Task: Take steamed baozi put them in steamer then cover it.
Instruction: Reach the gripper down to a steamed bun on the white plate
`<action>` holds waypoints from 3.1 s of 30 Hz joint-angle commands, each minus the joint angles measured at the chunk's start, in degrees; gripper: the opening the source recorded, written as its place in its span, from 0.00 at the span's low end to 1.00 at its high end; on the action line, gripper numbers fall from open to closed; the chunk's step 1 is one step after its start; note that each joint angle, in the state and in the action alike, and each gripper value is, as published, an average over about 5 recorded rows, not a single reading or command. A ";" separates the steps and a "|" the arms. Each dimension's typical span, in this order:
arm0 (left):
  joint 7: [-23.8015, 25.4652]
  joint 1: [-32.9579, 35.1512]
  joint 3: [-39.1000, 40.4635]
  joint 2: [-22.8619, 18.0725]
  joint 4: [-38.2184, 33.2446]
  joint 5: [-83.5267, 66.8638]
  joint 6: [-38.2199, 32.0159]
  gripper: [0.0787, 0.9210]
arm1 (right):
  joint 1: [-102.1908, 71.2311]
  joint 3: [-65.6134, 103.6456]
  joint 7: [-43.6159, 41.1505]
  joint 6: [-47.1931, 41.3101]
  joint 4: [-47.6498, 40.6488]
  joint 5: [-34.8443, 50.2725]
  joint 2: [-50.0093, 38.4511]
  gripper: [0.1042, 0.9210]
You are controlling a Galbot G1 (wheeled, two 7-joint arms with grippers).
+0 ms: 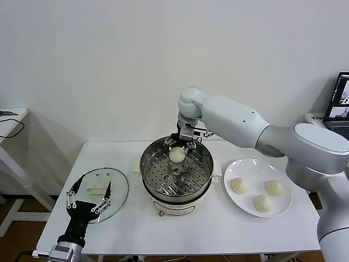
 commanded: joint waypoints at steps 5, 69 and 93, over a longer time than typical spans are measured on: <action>-0.09 0.70 0.09 -0.11 -0.69 0.22 0.00 0.88 | 14.12 -5.15 -3.52 -10.97 12.07 19.27 -12.95 0.88; -0.38 1.18 2.10 -1.59 0.10 2.39 -1.18 0.88 | -27.33 17.81 -0.69 -50.40 4.03 6.13 -27.33 0.88; -0.38 1.08 2.11 -1.61 0.00 2.35 -1.26 0.88 | -28.67 19.56 -0.72 -49.48 2.82 4.15 -25.69 0.76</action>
